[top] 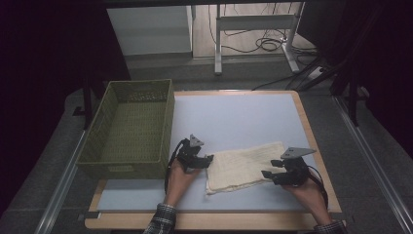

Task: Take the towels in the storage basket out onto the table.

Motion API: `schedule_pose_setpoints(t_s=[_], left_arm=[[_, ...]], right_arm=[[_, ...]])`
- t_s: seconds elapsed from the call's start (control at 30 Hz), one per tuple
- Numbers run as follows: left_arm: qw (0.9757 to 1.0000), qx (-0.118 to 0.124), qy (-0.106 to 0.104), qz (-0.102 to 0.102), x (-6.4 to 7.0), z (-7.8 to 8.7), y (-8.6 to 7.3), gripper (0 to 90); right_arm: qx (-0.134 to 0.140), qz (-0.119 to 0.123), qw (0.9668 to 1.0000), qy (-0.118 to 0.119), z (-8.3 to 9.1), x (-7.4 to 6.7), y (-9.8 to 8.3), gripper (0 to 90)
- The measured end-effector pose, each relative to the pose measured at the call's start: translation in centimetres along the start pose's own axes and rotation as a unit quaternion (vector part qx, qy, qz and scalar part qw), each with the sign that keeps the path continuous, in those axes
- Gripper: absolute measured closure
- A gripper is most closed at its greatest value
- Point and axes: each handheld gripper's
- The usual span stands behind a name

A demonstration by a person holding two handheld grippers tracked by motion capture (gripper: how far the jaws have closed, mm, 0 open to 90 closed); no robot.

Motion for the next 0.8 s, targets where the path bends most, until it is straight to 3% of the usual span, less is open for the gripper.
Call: schedule_pose_setpoints(t_s=[0.4,0.8], left_arm=[[1.0,0.0,0.0,0.001,0.0,0.0,0.0,28.5],[1.0,-0.001,-0.001,0.001,-0.1,0.0,0.0,28.5]], right_arm=[[-0.006,0.032,0.9977,0.059,-3.3,-4.1,1.4,47.8],[-0.021,0.065,0.9893,0.129,-7.1,-9.2,3.1,56.3]])
Point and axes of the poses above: each handheld gripper's, and its own axes: z roughly backward along the jaws, y roughly out of its top, x roughly to its right, and after that the axes turned 8 degrees about x, right-handed
